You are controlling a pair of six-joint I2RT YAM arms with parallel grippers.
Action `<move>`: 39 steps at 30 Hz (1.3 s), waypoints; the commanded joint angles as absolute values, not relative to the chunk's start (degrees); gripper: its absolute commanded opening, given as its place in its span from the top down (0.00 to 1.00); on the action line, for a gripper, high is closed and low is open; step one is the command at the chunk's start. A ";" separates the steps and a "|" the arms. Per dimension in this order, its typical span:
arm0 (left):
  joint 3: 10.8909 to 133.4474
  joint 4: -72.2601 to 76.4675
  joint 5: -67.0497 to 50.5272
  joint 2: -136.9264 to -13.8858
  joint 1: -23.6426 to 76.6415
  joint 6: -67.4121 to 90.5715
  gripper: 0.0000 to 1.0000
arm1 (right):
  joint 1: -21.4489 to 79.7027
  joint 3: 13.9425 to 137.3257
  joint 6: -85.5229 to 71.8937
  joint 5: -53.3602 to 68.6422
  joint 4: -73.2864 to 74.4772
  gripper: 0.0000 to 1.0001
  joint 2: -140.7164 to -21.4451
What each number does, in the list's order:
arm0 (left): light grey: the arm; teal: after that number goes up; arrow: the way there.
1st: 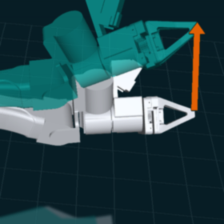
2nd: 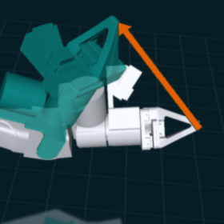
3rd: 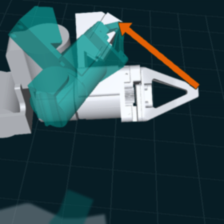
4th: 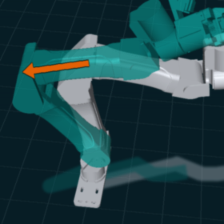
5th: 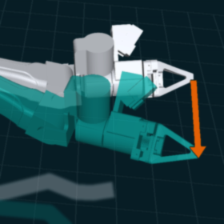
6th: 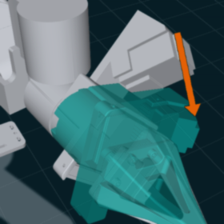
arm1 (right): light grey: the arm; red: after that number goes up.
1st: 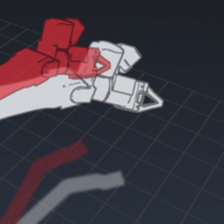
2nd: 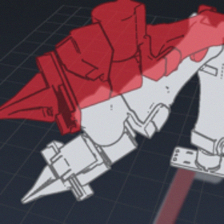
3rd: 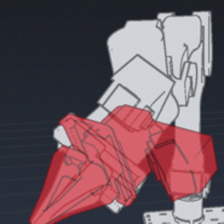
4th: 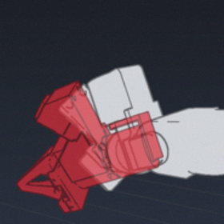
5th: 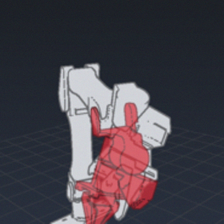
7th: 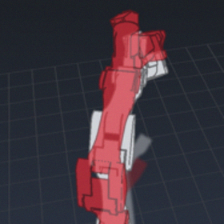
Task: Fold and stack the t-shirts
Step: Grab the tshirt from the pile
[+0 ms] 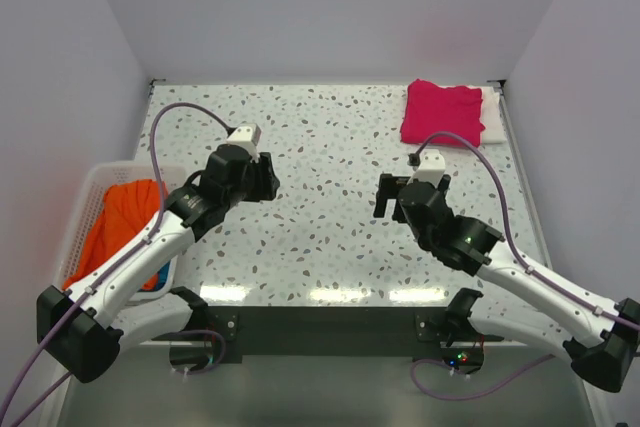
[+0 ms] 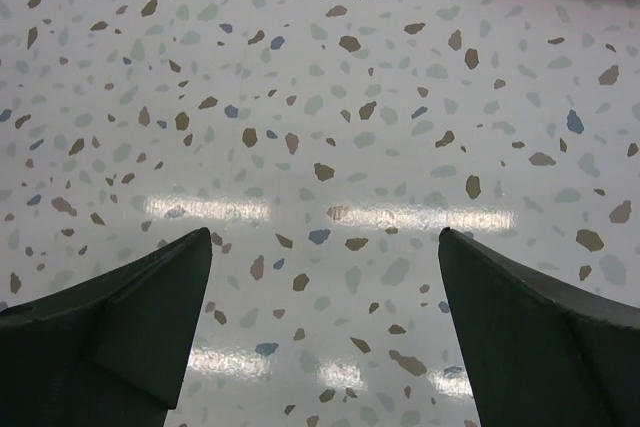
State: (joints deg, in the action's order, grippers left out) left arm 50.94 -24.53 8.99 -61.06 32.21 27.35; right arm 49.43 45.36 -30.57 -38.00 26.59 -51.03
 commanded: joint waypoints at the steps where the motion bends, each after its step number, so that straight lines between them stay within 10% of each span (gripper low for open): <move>1: 51.06 -24.17 10.63 -60.21 31.90 28.65 0.43 | 49.39 44.74 -31.46 -38.85 26.37 0.01 -49.57; 12: 65.47 -45.51 37.17 -65.04 13.66 39.45 0.13 | 49.48 46.92 -29.80 -30.26 23.56 0.01 -55.27; 14: 63.99 -45.53 35.96 -63.21 2.63 42.01 0.01 | 49.40 47.90 -29.79 -27.44 23.29 0.01 -56.94; 23: 49.84 -36.66 22.68 -68.72 -28.71 42.45 0.01 | 49.48 50.19 -30.06 -13.37 22.68 0.01 -64.16; 28: 45.44 -32.79 19.43 -71.54 -31.02 43.24 0.18 | 49.57 48.78 -30.15 -13.09 22.76 0.01 -64.16; 39: 50.18 -33.74 16.88 -61.01 -31.02 38.59 1.00 | 49.57 45.88 -31.03 -13.54 21.27 0.01 -61.70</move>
